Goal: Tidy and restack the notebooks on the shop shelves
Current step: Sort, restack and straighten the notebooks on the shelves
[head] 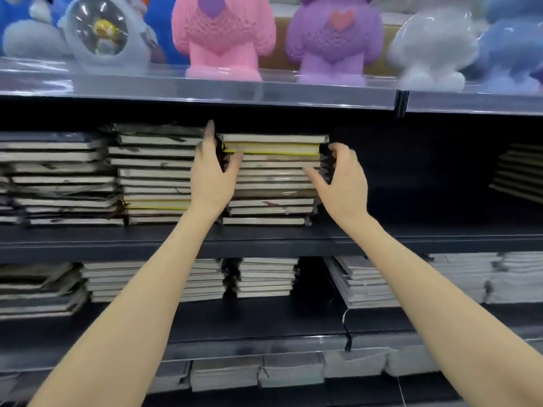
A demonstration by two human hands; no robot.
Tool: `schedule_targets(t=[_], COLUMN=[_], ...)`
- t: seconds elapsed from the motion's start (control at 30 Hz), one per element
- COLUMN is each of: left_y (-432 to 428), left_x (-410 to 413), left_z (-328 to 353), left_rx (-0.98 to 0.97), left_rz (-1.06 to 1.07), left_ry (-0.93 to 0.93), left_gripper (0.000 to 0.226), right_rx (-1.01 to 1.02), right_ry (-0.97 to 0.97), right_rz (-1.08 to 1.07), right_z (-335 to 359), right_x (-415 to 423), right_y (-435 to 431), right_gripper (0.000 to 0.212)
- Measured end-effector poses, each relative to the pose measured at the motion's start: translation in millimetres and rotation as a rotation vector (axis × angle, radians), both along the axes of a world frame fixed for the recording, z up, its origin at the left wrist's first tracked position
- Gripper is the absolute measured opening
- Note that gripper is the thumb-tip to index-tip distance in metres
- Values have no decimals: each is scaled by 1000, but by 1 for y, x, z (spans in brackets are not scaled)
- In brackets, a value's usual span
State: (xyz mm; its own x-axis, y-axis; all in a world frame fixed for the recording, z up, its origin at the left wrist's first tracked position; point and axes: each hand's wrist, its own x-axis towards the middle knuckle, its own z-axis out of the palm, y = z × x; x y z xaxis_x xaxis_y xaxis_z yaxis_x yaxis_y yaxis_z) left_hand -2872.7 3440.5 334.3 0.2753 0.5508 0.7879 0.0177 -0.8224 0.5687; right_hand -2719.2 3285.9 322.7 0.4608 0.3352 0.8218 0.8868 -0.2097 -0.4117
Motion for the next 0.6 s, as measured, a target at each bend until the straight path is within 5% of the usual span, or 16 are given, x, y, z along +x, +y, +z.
schedule_targets(t=[0.13, 0.3, 0.6], left_y=[3, 3, -25], left_x=[14, 25, 7], left_z=[1, 5, 12], left_rx=[-58, -148, -42], left_rz=[-51, -111, 126], left_ry=[-18, -102, -186], left_gripper=[67, 56, 33], right_rx=[48, 133, 321], right_ry=[162, 299, 331], right_rz=[178, 310, 241], right_z=[12, 14, 15], right_x=[5, 8, -5], right_y=[18, 29, 16], right_gripper=[71, 57, 42])
